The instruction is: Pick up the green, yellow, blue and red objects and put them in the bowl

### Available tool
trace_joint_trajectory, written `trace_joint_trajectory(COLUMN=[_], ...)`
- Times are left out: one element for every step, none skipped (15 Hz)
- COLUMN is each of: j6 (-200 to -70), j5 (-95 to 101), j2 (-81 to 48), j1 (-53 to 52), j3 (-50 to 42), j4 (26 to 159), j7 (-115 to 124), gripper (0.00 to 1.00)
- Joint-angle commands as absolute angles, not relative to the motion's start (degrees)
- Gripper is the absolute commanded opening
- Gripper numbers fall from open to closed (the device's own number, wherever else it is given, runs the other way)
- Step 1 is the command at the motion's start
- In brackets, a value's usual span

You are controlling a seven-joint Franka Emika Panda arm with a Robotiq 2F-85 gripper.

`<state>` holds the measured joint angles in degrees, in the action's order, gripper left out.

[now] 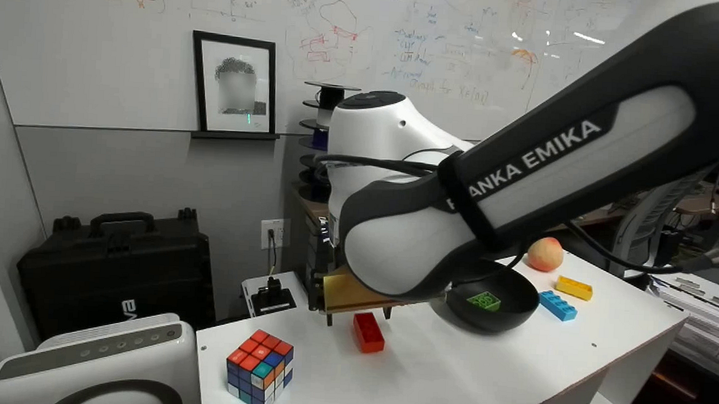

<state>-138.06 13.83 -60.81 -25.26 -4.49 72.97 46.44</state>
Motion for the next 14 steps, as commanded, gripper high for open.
trace_joint_trajectory(j6=[-136.7,-136.4,-136.3,-136.4,-136.3,-136.2,-136.5,-136.8,-137.0,-137.0,-137.2,-137.6,-138.0,-138.2], j5=[11.8,11.5,11.2,10.8,10.4,10.2,10.0,9.7,9.3,9.1,8.8,8.7,8.5,8.4], j2=[-61.8,-61.7,-61.6,-61.7,-61.7,-61.8,-61.8,-61.7,-61.6,-61.5,-61.3,-60.9,-60.2,-59.4], j1=[-25.3,-25.3,-25.2,-24.9,-24.8,-24.9,-25.0,-25.0,-25.1,-25.1,-25.1,-25.2,-25.2,-25.1], j3=[-4.7,-4.7,-4.8,-4.7,-4.6,-4.5,-4.5,-4.5,-4.4,-4.4,-4.3,-4.4,-4.5,-4.5], j4=[71.8,72.3,72.8,73.1,73.1,73.0,72.9,72.7,72.7,72.7,73.1,73.8,74.9,76.0], j7=[46.6,46.7,46.7,46.8,46.8,47.0,47.1,47.2,47.4,47.6,47.7,48.1,48.9,49.6], gripper=[1.00,1.00,1.00,0.75,0.72,0.65,0.56,0.49,0.42,0.34,0.27,0.18,0.11,0.14])
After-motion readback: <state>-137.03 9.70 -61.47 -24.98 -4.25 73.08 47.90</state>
